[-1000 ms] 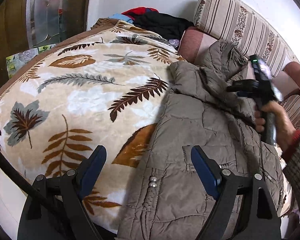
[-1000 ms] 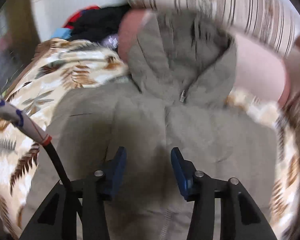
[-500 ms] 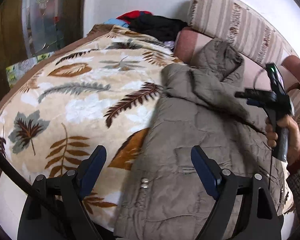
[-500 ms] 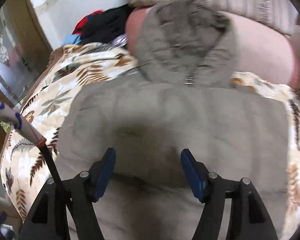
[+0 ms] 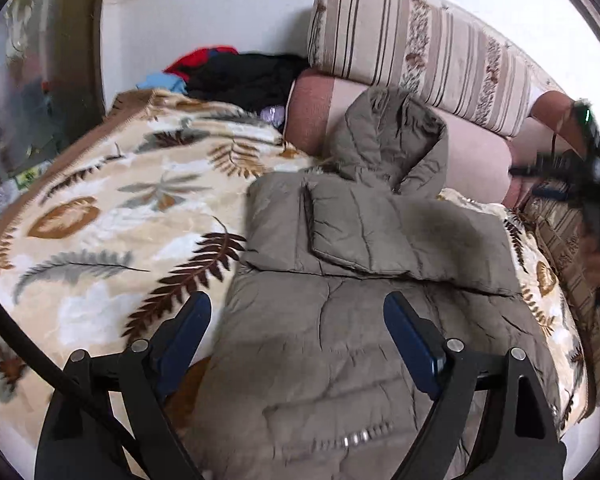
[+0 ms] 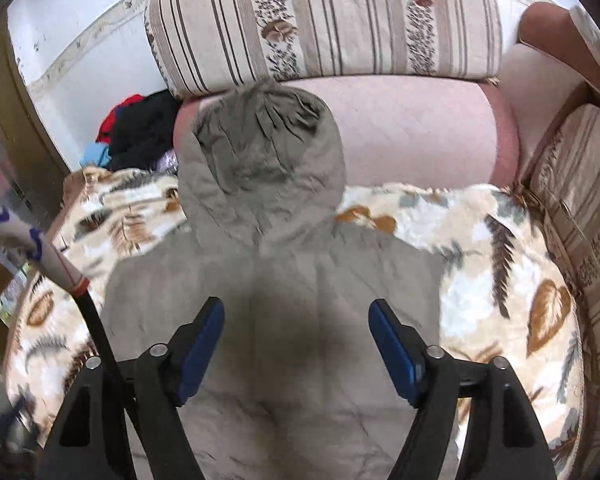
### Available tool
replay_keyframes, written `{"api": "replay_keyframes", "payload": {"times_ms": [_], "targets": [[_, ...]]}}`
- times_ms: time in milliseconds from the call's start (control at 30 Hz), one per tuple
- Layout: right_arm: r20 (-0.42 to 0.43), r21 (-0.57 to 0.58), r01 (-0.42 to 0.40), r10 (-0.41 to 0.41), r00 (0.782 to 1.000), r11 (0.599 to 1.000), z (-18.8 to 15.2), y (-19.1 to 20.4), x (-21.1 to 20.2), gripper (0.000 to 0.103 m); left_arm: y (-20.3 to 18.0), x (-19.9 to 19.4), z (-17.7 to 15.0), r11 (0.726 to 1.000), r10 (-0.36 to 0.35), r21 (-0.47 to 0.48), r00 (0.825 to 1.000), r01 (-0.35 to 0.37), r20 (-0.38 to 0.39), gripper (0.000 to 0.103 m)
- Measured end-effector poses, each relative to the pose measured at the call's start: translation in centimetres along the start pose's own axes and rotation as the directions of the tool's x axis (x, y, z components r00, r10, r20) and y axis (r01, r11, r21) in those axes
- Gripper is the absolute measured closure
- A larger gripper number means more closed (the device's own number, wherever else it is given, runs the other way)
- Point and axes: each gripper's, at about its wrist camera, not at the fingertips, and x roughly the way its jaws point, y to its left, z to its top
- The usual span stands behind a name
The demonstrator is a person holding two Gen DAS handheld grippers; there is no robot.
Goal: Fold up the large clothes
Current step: 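Move the right tool to the jacket hood, then grasp the hood with the right tool and fold it onto the jacket body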
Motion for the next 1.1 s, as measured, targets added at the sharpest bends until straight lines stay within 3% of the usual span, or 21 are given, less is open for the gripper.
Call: {"api": "replay_keyframes", "payload": {"times_ms": [233, 333, 433, 533, 700, 767, 800, 833, 933, 1100], "targets": [[-0.012, 0.118, -0.041, 0.043, 0.999, 0.992, 9.7, 4.6, 8.2, 0.021, 3.4, 7.5, 0.0, 0.999, -0.004, -0.04, 1.0, 0.004, -0.018, 0.016], [0.029, 0.225, -0.113, 0.109, 0.994, 0.968, 13.6, 5.8, 11.6, 0.016, 4.9, 9.0, -0.9, 0.998, -0.033, -0.058, 0.999, 0.033, -0.01, 0.016], [0.083, 0.303, -0.149, 0.13, 0.988, 0.941, 17.0, 6.7, 14.6, 0.012, 6.0, 10.8, -1.4, 0.993, -0.085, -0.088, 0.994, 0.079, -0.069, 0.016], [0.097, 0.382, -0.155, 0.127, 0.987, 0.911, 19.3, 6.8, 18.0, 0.011, 6.5, 11.6, -1.4, 0.98, -0.169, -0.122, 0.98, 0.156, -0.102, 0.016], [0.07, 0.43, -0.104, 0.082, 0.994, 0.897, 21.0, 6.8, 22.6, 0.011, 6.9, 11.9, -1.5, 0.972, -0.202, -0.141, 0.973, 0.186, -0.108, 0.016], [0.027, 0.403, -0.05, 0.043, 0.999, 0.914, 21.0, 6.8, 24.1, 0.022, 7.0, 12.4, -1.7, 0.97, -0.208, -0.152, 0.97, 0.188, -0.127, 0.016], [0.003, 0.394, -0.043, 0.046, 0.999, 0.918, 20.8, 6.7, 24.6, 0.05, 7.1, 12.7, -1.7, 0.969, -0.21, -0.158, 0.968, 0.188, -0.137, 0.016], [-0.029, 0.396, -0.062, 0.08, 0.996, 0.916, 20.3, 6.4, 25.1, 0.086, 7.2, 12.9, -1.7, 0.968, -0.214, -0.165, 0.966, 0.189, -0.145, 0.016], [-0.016, 0.351, -0.057, 0.067, 0.998, 0.934, 19.0, 6.6, 22.9, 0.093, 7.3, 12.7, -1.5, 0.961, -0.232, -0.184, 0.963, 0.205, -0.139, 0.016], [0.012, 0.219, -0.08, 0.079, 0.997, 0.972, 15.4, 8.4, 14.4, 0.095, 7.1, 11.6, -1.4, 0.962, -0.232, -0.173, 0.966, 0.211, -0.111, 0.016]]}}
